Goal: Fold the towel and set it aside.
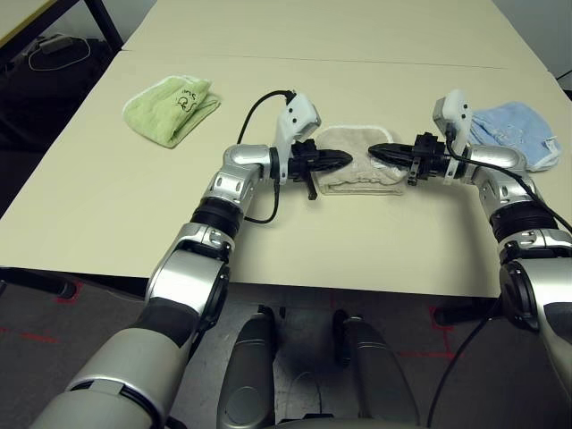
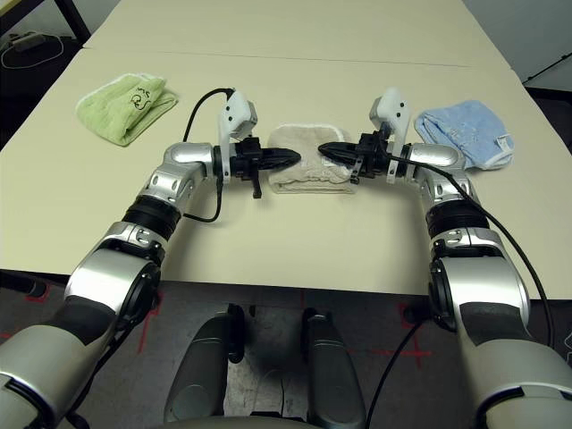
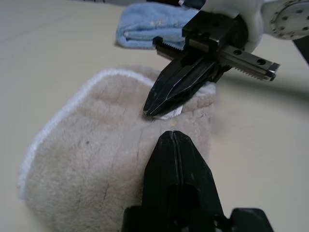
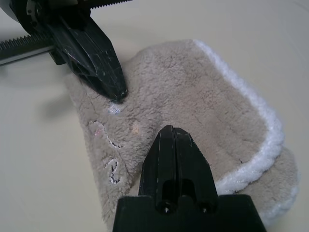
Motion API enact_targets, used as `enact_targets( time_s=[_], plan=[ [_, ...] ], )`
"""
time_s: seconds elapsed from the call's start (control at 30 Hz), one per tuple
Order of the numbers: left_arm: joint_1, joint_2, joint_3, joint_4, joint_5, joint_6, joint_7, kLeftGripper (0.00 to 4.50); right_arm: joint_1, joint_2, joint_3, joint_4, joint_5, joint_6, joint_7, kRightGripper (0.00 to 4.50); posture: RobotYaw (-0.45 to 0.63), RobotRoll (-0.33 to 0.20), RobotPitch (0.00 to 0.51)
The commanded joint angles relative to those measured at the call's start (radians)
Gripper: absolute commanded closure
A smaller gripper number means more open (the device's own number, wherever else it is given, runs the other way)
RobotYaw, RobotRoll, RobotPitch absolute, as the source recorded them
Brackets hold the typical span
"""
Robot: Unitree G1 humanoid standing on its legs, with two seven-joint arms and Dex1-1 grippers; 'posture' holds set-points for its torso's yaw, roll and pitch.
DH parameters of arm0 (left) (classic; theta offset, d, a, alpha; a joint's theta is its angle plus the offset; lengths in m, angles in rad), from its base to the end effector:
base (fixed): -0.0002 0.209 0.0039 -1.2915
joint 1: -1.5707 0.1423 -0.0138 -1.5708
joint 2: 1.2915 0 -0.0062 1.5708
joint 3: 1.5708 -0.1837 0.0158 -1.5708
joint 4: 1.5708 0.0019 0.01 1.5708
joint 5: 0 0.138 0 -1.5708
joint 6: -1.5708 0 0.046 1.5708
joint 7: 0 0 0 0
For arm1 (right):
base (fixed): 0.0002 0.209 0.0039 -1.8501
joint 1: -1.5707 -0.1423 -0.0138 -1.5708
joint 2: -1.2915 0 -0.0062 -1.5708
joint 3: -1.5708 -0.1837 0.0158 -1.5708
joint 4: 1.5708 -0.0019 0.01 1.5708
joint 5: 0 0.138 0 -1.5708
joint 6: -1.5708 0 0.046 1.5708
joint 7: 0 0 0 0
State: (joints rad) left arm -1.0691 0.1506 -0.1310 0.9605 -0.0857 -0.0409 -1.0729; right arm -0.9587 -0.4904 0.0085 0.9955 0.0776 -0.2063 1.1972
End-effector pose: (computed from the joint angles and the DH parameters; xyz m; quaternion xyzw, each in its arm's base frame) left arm 0.3649 0.1073 0.1689 0.1306 0.0064 -0.5905 0.7964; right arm 0.3501 -0.2404 0.1712 -0.1958 0.0151 0.4935 0.8473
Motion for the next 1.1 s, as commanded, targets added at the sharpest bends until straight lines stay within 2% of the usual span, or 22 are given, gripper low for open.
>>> enact_targets(
  time_s=[0.03,0.4,0.87,0.93,1.03,1.1],
  plan=[
    [-0.016,-0.020,-0.014,0.074,0.045,-0.010,0.055,4.45,0.018,0.010,0.039,0.036,-0.050,-0.007,-0.031,4.50,0.07,0.000,0.212],
    [-0.045,-0.010,-0.019,0.170,0.099,-0.033,0.079,4.45,0.037,0.001,0.065,0.106,-0.089,-0.022,-0.051,4.50,0.06,0.000,0.213],
    [-0.036,0.078,-0.015,0.171,0.115,-0.030,-0.007,4.45,0.028,-0.102,0.042,0.122,-0.078,-0.035,-0.020,4.50,0.05,0.000,0.204],
    [-0.040,0.085,-0.004,0.169,0.107,-0.036,-0.005,4.45,0.020,-0.103,0.014,0.110,-0.039,-0.022,0.012,4.50,0.04,0.000,0.202],
    [-0.052,0.097,0.042,0.153,0.060,-0.024,-0.022,4.45,0.005,-0.096,-0.087,0.070,0.093,0.039,0.108,4.50,0.04,0.000,0.198],
    [-0.057,0.107,0.065,0.132,0.037,-0.025,-0.053,4.45,-0.004,-0.096,-0.130,0.046,0.141,0.064,0.129,4.50,0.04,0.000,0.197]
  ],
)
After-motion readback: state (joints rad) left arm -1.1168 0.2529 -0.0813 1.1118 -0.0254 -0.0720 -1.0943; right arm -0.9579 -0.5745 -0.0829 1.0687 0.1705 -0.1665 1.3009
